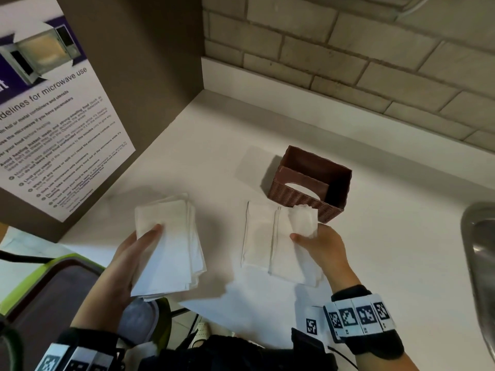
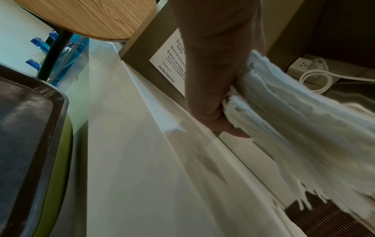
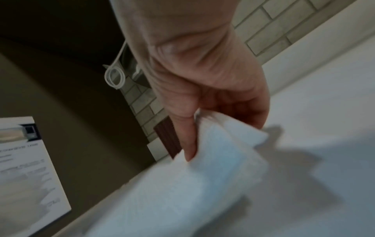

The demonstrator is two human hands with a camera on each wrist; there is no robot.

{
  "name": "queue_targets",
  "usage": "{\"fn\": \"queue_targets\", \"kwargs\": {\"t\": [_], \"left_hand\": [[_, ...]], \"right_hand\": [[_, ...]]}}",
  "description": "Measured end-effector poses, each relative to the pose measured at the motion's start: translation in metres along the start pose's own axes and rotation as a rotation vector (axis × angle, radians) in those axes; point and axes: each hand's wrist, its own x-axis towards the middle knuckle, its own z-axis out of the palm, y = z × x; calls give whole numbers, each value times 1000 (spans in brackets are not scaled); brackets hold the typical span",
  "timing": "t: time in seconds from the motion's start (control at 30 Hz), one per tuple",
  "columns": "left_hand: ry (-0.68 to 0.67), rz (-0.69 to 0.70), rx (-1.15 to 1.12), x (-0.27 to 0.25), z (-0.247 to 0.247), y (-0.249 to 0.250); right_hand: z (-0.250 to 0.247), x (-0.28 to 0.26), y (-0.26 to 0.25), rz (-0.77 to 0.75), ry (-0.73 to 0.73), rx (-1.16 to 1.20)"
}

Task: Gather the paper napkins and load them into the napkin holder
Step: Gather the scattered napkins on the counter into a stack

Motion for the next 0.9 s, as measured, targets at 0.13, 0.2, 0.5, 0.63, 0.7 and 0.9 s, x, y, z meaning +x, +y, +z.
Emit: {"fn": "queue_targets", "kwargs": {"t": [0.13, 0.2, 0.5, 0.63, 0.7, 0.9], "left_hand": [[8, 5, -9, 1, -4, 0], [17, -1, -17, 1, -7, 0], [3, -5, -43, -1, -15, -1], [26, -5, -53, -1, -24, -2], [26, -11, -60, 0, -29, -4], [25, -8, -76, 1, -36, -5]], "right_hand": [[-22, -20, -4, -57, -117, 339], [-29, -28, -10, -90, -194, 454], [17, -7, -41, 1, -254, 461], [27, -5, -44, -53, -134, 88], [23, -14, -47, -55, -47, -180], [22, -21, -54, -588, 116, -462]]}}
